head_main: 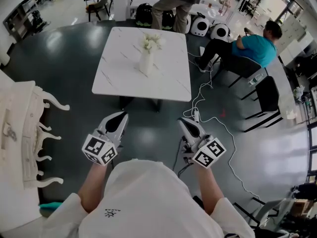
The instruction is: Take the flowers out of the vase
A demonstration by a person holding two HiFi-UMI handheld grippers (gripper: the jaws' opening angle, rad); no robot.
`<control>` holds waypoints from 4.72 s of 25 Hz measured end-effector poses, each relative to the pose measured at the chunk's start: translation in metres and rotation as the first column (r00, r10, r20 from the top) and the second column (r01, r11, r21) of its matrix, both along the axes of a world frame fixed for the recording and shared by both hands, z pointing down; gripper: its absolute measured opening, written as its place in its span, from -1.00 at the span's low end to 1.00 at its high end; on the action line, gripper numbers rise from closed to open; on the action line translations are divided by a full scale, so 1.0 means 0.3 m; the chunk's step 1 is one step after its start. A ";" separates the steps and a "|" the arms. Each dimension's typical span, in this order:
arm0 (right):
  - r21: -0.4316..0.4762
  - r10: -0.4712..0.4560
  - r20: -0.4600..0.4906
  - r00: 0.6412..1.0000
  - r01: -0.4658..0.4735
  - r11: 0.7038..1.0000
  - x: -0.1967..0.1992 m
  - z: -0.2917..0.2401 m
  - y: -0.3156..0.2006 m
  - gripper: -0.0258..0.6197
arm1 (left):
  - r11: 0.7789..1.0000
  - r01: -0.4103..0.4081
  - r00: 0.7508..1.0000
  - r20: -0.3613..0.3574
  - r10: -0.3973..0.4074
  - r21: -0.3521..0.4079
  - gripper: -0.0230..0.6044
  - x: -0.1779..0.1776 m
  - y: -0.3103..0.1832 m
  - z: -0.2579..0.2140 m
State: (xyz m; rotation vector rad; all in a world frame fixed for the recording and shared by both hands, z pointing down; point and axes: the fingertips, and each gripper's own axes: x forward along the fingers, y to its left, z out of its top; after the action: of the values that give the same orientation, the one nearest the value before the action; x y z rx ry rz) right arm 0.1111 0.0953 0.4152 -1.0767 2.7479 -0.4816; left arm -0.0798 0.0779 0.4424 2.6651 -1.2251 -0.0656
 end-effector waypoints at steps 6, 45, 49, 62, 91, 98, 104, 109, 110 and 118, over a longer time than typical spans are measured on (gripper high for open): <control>0.002 0.008 -0.002 1.000 -0.008 1.000 -0.013 0.001 0.009 -0.92 | 1.000 -0.007 1.000 -0.007 0.007 0.003 -0.96 -0.016 0.004 0.002; 0.029 0.030 -0.087 0.996 -0.028 0.999 -0.309 0.020 0.033 -0.92 | 0.999 -0.045 0.999 0.025 0.045 0.008 -0.96 -0.291 0.051 0.061; 0.034 0.012 -0.109 0.994 -0.008 0.999 -0.324 0.032 -0.001 -0.92 | 0.999 -0.038 0.999 -0.012 0.039 0.009 -0.96 -0.282 0.035 0.054; -0.008 -0.015 -0.066 0.998 0.015 1.000 -0.225 0.100 -0.267 -0.92 | 0.999 -0.028 0.998 0.052 0.027 0.015 -0.96 -0.195 -0.183 0.078; 0.022 -0.137 -0.074 0.988 0.139 0.990 0.040 0.103 -0.977 -0.92 | 0.995 0.092 0.991 0.099 -0.095 0.037 -0.96 0.091 -0.832 0.028; 0.020 -0.168 -0.061 0.984 0.170 0.985 0.063 0.111 -1.055 -0.92 | 0.992 0.120 0.987 0.103 -0.124 0.039 -0.96 0.125 -0.892 0.032; 0.016 -0.179 -0.038 0.983 0.180 0.984 0.060 0.129 -1.087 -0.92 | 0.991 0.134 0.984 0.114 -0.135 0.024 -0.96 0.122 -0.909 0.059; 0.007 -0.183 -0.033 0.983 0.183 0.983 0.042 0.137 -1.104 -0.92 | 0.991 0.132 0.985 0.114 -0.133 0.016 -0.96 0.118 -0.926 0.062; 0.008 -0.183 -0.033 0.983 0.183 0.983 0.035 0.136 -1.110 -0.92 | 0.991 0.131 0.985 0.114 -0.132 0.014 -0.96 0.113 -0.932 0.064; 0.012 -0.139 -0.030 0.990 0.139 0.990 -0.035 0.128 -1.199 -0.92 | 0.996 0.093 0.990 0.111 -0.093 0.004 -0.96 0.075 -1.014 0.068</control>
State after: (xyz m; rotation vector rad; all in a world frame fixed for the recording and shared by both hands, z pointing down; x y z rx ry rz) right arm 0.1006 -0.2645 0.4536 -0.9000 2.8603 -0.4667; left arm -0.0574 -0.2262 0.4628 2.6414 -1.3820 0.0698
